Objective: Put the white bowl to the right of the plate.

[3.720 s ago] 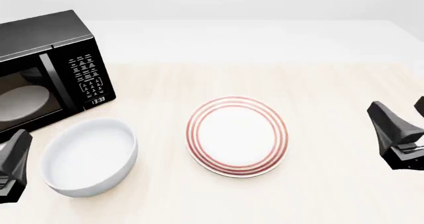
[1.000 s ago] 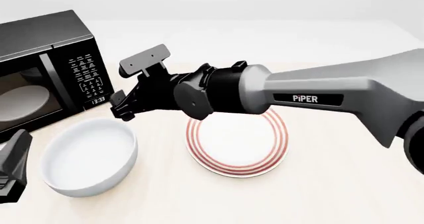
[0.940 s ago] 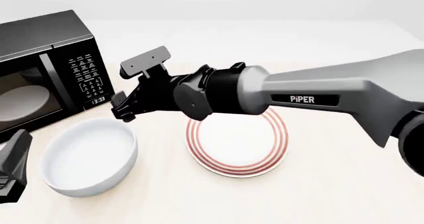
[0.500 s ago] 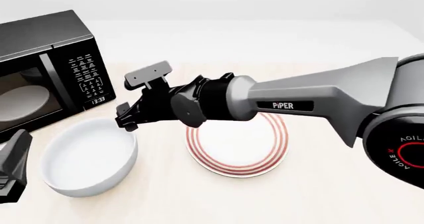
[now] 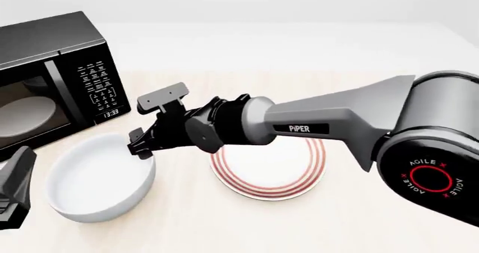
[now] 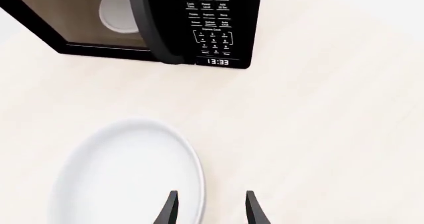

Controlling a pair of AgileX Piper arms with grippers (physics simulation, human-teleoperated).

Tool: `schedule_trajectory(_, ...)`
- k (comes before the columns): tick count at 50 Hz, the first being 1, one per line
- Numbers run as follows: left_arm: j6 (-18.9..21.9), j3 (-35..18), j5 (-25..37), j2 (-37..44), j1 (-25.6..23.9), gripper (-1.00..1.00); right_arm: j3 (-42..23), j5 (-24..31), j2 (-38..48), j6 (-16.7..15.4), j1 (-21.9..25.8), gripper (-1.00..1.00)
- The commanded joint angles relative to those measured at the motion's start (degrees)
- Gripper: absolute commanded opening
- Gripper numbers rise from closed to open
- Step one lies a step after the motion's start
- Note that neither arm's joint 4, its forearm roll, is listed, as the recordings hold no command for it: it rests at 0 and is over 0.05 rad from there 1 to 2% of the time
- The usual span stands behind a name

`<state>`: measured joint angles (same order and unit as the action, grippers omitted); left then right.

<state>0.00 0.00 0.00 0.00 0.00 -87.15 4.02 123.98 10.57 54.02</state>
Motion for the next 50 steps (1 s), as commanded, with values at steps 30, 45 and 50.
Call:
schedule_trajectory(30, 0.0, 0.0, 0.0, 0.0, 0.0, 1.0, 0.07, -2.75, 4.31, 4.03, 1.74, 1.0)
schedule_trajectory(45, 0.0, 0.0, 0.0, 0.0, 0.0, 1.0, -0.1, -2.71, 4.5, 3.62, 2.3, -1.0)
schedule_trajectory(50, 0.0, 0.0, 0.0, 0.0, 0.0, 1.0, -0.01, -2.55, 4.21, 3.54, 2.45, -1.0)
